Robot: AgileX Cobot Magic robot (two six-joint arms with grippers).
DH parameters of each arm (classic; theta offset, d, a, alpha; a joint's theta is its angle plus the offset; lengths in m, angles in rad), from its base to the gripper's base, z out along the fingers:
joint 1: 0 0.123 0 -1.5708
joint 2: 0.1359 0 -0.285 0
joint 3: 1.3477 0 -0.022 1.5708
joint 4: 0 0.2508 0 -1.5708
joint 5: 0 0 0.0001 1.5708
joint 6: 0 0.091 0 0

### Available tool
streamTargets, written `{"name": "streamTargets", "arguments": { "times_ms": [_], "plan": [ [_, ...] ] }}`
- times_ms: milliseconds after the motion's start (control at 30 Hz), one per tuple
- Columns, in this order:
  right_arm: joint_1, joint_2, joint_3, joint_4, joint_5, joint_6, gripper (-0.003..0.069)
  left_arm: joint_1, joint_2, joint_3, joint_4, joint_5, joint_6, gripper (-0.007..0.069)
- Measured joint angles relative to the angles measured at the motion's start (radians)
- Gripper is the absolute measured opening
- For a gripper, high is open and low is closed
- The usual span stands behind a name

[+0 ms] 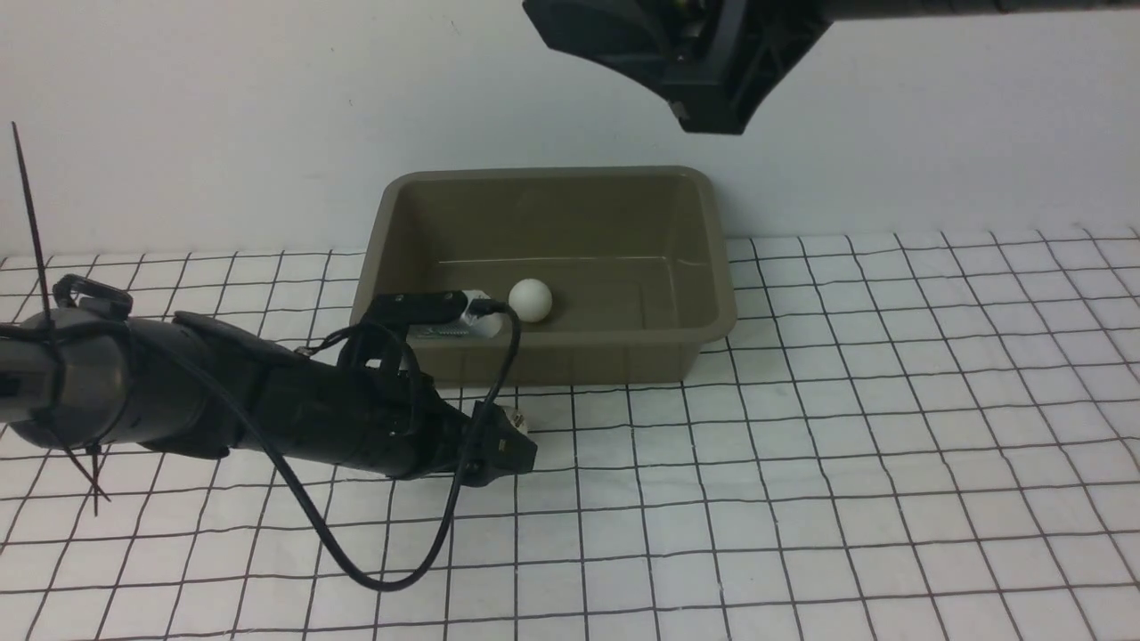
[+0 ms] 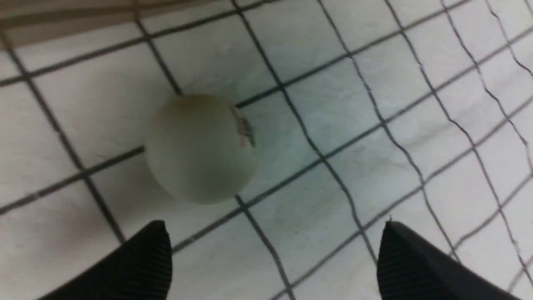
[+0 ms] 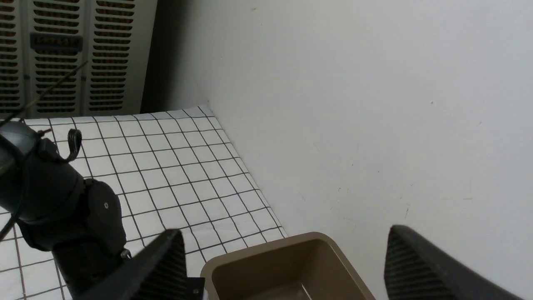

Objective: Put the table tennis balls into the box on the white checkered tablecloth.
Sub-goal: 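Reach for and grasp a ping pong ball on the table beside the basket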

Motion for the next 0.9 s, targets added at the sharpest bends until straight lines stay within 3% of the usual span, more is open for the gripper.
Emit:
{"name": "streamTargets", "arguments": {
  "times_ms": [133,300,467,667,900],
  "plan": [
    [0.0,0.0,0.0,0.0,0.0,0.0,0.0579,0.0,0.0,0.0,-0.041,-0.085,-0.002,0.0587],
    [0.0,0.0,0.0,-0.004,0.0,-0.01,0.0579,0.0,0.0,0.0,-0.138,-0.13,0.046,0.0531],
    [0.0,0.0,0.0,-0.005,0.0,-0.015,0.0579,-0.06,0.0,-0.01,-0.275,-0.231,0.156,0.0521],
    [0.0,0.0,0.0,-0.005,0.01,-0.015,0.0579,-0.155,0.0,-0.02,-0.292,-0.376,0.182,0.0521],
    [0.0,-0.003,0.0,-0.005,0.02,-0.018,0.0579,-0.175,0.025,-0.028,-0.299,-0.464,0.228,0.0521]
  ]
}}
